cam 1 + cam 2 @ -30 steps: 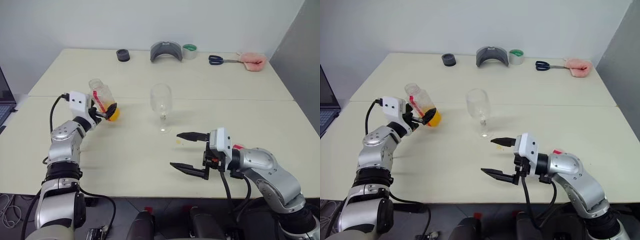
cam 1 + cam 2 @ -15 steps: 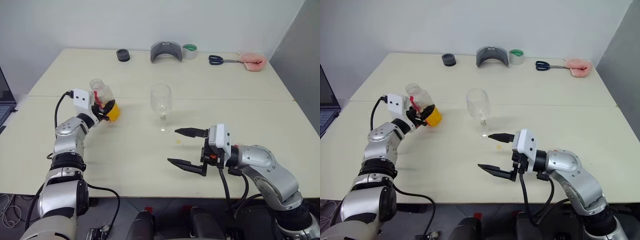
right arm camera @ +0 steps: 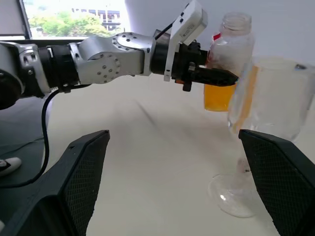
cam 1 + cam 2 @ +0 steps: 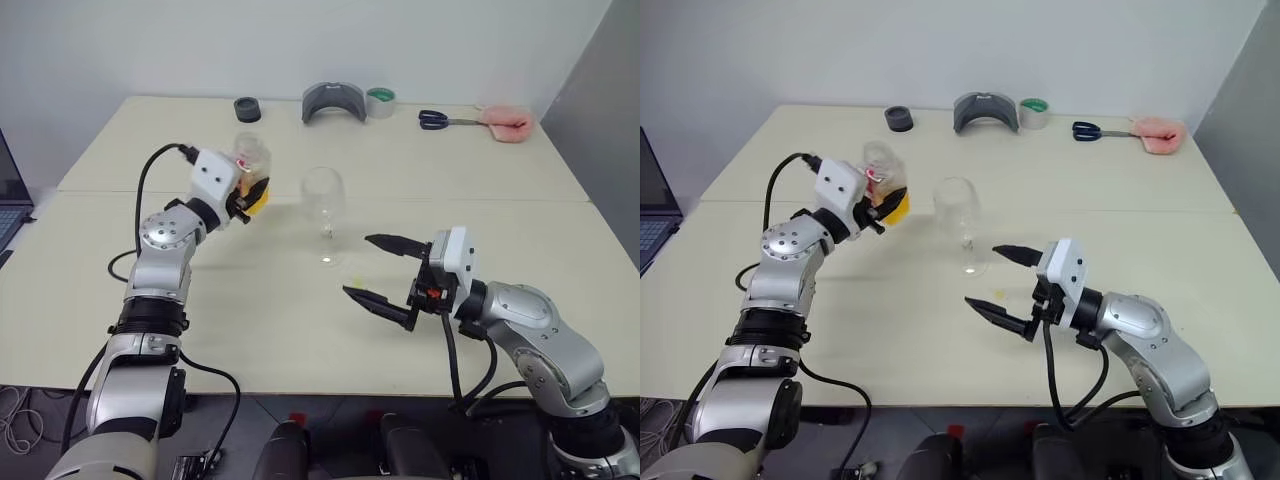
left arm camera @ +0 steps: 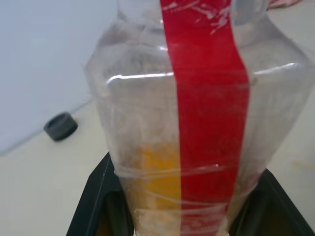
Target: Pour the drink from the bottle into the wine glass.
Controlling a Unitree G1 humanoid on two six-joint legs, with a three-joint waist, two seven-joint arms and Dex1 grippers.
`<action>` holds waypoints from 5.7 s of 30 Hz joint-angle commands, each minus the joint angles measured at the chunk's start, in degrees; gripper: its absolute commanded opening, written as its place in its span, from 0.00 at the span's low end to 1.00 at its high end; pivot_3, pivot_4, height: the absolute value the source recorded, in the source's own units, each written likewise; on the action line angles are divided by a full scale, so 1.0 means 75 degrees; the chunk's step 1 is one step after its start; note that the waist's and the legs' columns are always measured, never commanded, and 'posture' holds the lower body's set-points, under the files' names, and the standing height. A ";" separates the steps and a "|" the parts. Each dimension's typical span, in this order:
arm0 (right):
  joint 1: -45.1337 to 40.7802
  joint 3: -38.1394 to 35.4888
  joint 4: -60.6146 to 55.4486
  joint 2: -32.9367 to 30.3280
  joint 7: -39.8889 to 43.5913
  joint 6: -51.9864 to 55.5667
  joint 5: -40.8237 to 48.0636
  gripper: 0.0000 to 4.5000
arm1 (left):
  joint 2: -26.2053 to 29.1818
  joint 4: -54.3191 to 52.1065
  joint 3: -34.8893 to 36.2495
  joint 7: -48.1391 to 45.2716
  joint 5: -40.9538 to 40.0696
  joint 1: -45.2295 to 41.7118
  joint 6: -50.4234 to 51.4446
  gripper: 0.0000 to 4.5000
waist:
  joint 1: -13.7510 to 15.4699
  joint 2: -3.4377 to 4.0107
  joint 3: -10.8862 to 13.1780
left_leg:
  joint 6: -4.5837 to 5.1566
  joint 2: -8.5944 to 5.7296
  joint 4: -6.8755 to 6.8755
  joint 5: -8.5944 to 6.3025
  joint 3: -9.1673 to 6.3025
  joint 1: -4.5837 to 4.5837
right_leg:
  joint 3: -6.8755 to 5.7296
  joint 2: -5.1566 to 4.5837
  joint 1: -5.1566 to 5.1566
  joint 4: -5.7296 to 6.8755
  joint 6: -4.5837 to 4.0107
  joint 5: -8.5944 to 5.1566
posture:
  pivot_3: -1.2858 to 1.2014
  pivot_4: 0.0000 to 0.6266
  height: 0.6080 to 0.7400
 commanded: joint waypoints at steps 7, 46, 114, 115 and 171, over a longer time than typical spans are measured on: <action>-0.0450 -0.0101 0.0251 0.0514 -0.0693 -0.0573 -0.0611 1.00 | 0.0333 0.0107 -0.0767 0.0658 0.1504 -0.1067 -0.1837 0.40 | 0.0009 0.0000 0.0000 | 0.0000 -0.0004 0.0000 0.0000 0.0003 -0.0005 | 0.0000 -0.0001 -0.0004 -0.0001 0.0000 0.0000 | 0.52 0.24 1.00; -0.0478 -0.0212 0.0631 0.0458 -0.0785 -0.0522 -0.1148 1.00 | 0.1420 0.2334 -0.2048 0.3645 0.4870 -0.2861 -0.5093 0.40 | -0.0001 0.0001 0.0000 | 0.0001 -0.0007 0.0000 0.0000 0.0005 -0.0007 | -0.0003 0.0000 -0.0009 0.0005 0.0000 0.0000 | 0.52 0.24 1.00; -0.0222 0.0125 0.0300 0.0760 -0.0728 -0.0443 -0.0972 1.00 | 0.1878 0.3510 -0.2960 0.5687 0.6283 -0.3832 -0.5569 0.40 | -0.0002 0.0000 0.0000 | 0.0001 -0.0009 0.0003 0.0000 0.0008 -0.0008 | -0.0004 -0.0001 -0.0010 0.0011 0.0000 0.0000 | 0.52 0.24 1.00; -0.0214 0.0133 0.0296 0.0759 -0.0731 -0.0443 -0.0969 1.00 | 0.1876 0.3528 -0.2969 0.5707 0.6305 -0.3851 -0.5569 0.40 | -0.0002 0.0000 0.0000 | 0.0001 -0.0009 0.0003 0.0000 0.0008 -0.0007 | -0.0004 -0.0001 -0.0010 0.0011 0.0000 0.0000 | 0.52 0.24 1.00; -0.0399 0.0536 -0.0288 0.0236 -0.0093 0.0079 -0.0534 1.00 | 0.0063 -0.1623 0.1434 0.1448 -0.1502 0.0826 0.2179 0.40 | -0.0195 -0.0001 -0.0005 | -0.0001 0.0000 0.0022 0.0001 0.0008 0.0000 | 0.0023 -0.0001 -0.0039 0.0083 -0.0004 -0.0001 | 0.52 0.24 1.00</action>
